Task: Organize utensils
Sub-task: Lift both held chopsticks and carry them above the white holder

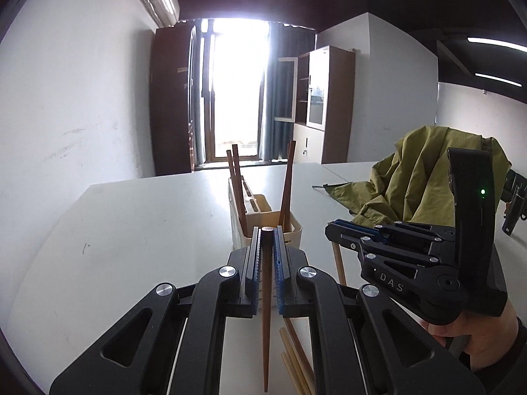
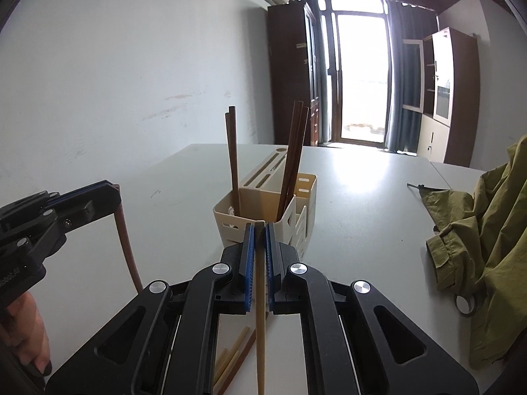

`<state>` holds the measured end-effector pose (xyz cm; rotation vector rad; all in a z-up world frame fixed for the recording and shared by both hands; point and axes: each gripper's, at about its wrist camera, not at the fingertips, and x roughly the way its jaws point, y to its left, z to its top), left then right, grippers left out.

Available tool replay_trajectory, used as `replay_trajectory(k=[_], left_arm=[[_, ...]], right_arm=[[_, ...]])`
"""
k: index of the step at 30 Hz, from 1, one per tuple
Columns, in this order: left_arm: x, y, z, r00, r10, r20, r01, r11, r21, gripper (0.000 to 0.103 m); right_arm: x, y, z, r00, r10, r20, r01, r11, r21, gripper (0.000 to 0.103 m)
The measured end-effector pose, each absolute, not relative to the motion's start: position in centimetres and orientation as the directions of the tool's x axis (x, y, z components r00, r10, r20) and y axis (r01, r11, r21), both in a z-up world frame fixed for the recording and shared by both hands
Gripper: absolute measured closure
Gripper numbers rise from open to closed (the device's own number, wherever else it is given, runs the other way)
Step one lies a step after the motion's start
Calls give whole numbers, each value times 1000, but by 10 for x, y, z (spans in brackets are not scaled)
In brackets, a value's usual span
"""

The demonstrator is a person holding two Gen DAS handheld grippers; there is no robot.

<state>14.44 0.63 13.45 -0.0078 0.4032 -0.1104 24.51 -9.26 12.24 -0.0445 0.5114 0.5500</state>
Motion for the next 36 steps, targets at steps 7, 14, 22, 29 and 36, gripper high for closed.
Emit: replay_trajectory(k=[7,14,22,29,36], left_arm=[[130,3,162,956,-113,-272,113,993,-14,96],[122,0,184,978,-127,-166,124,992,-28,96],[122,2,196,986,-129,-104,125,991,-48,96],[130,7,204,992,-115,-51,111,991,-74,96],[139,6,203,996,-90,9,90,993,-75,96]], right_arm=[[234,-97,144,754,509,-416,-523,847,90,96],[242,-105,156,772,522,-362,-507,850,144,96],[240,-99,176,793,549,-266,-533,835,137,96],[244,-106,189,814,552,-179,-535,833,140,96],[254,-118,198,823,565,-62,-550,819,165,96]])
